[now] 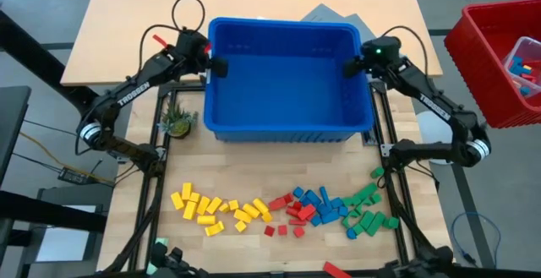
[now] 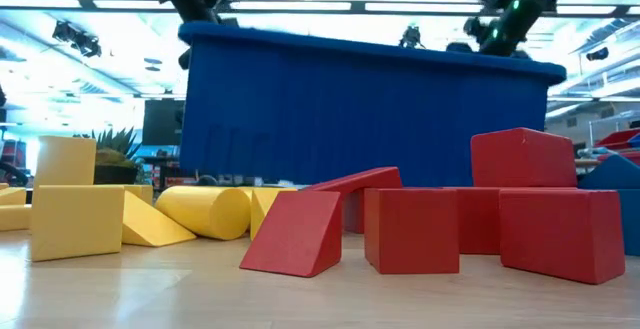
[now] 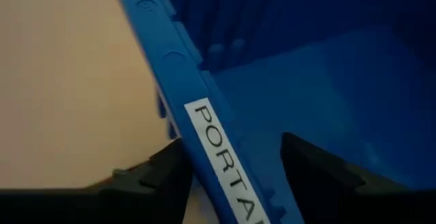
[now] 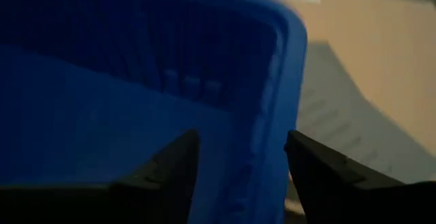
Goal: Sort blocks
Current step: Adjust the blue bin, then return to Home Position
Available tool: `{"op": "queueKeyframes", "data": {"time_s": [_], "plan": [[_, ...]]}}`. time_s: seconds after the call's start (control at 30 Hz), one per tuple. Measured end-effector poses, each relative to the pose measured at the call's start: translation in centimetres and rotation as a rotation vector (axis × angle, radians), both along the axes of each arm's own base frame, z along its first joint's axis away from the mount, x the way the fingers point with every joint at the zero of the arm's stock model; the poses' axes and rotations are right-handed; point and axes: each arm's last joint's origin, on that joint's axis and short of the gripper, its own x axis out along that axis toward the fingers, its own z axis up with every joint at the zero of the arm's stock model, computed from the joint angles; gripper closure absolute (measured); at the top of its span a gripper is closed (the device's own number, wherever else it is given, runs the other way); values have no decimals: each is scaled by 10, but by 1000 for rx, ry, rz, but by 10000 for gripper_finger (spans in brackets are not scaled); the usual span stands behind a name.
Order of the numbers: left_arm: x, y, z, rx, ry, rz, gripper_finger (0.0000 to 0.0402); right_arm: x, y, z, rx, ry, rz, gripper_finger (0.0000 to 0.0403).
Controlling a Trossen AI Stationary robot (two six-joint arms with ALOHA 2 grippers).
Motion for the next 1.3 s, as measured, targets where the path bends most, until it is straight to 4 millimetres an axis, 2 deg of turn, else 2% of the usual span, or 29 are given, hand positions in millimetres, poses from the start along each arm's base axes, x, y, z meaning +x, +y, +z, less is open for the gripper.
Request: {"op": "queueKeyframes", "data": {"time_s": [0.13,0.2,0.47,0.53,0.7,0.83,1.0,1.13,1.3], "plan": [[-2,-6,19,2,-5,-50,171,-5,9,21,-63,0,36,190],[-3,-7,20,6,29,-53,171,-6,11,25,-76,-9,35,191],[-11,-12,13,-3,275,-82,170,-6,13,21,-17,-10,58,197],[-13,-13,16,4,296,-94,170,-6,13,22,-20,-11,67,197],[-14,-24,49,42,137,-273,170,-6,18,31,-21,-66,149,199],[-8,-44,76,105,-17,-451,183,-5,33,56,-62,-174,317,204],[-10,-81,102,224,-148,-601,219,-6,66,90,-151,-303,578,213],[-11,-114,112,293,-250,-702,255,-10,96,107,-217,-376,750,235],[-10,-148,103,305,-353,-833,302,-15,131,115,-228,-456,932,294]]}}
